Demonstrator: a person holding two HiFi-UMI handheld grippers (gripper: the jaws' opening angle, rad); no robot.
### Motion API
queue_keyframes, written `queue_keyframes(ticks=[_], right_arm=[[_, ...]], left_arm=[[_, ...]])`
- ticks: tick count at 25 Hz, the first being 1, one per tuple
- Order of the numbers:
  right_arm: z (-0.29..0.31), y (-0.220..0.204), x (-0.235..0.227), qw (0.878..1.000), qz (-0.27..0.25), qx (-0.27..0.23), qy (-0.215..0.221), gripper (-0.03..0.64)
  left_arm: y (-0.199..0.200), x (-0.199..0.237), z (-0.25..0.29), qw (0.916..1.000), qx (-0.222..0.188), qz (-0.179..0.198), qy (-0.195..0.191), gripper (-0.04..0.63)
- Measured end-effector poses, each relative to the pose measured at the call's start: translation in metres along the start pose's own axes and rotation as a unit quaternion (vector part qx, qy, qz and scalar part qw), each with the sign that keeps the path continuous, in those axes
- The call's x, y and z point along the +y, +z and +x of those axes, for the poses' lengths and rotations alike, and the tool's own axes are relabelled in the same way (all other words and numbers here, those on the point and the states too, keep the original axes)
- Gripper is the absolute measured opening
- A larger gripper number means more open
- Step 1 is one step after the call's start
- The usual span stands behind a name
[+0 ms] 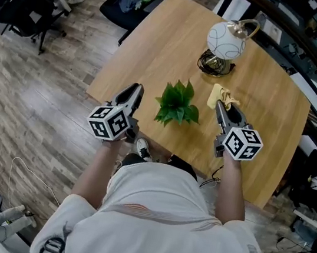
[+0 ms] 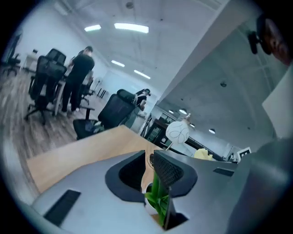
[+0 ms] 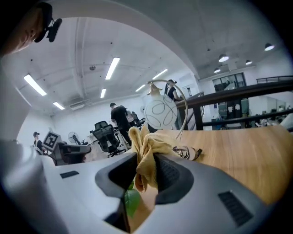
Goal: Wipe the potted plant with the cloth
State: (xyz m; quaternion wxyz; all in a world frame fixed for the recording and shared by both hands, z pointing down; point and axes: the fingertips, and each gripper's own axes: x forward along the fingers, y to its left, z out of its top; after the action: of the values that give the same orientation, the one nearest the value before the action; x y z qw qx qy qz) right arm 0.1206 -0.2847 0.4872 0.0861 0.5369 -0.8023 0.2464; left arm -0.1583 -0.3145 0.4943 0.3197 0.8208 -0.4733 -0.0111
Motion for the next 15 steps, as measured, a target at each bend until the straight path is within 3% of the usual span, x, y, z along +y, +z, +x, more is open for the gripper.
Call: queue_keyframes(ticks=[2, 4, 7, 10, 15], right_arm=[[-0.005, 0.019, 0.003, 0.999, -0.027, -0.022, -0.021, 0.158], [-0.013, 0.042, 0.010, 0.997, -0.053, -0.049, -0.034, 0.158], [-0.028, 0.079, 0.027, 0.992, -0.080, -0.094, -0.037, 0.156], [-0.044, 0.113, 0.046, 0.986, -0.095, -0.137, -0.031, 0.155], [-0.062, 0.141, 0.069, 0.978, -0.127, -0.164, -0.032, 0.152]], left_arm=[[0.025, -0.017, -0.006, 0.9955, -0.019, 0.093, 0.001, 0.055], [0.046, -0.038, -0.011, 0.9836, -0.032, 0.178, -0.004, 0.051], [0.070, -0.070, -0.021, 0.9684, -0.052, 0.243, -0.016, 0.044], [0.091, -0.095, -0.031, 0.9592, -0.077, 0.271, -0.025, 0.041], [0.113, -0.105, -0.042, 0.9625, -0.114, 0.244, -0.034, 0.041]])
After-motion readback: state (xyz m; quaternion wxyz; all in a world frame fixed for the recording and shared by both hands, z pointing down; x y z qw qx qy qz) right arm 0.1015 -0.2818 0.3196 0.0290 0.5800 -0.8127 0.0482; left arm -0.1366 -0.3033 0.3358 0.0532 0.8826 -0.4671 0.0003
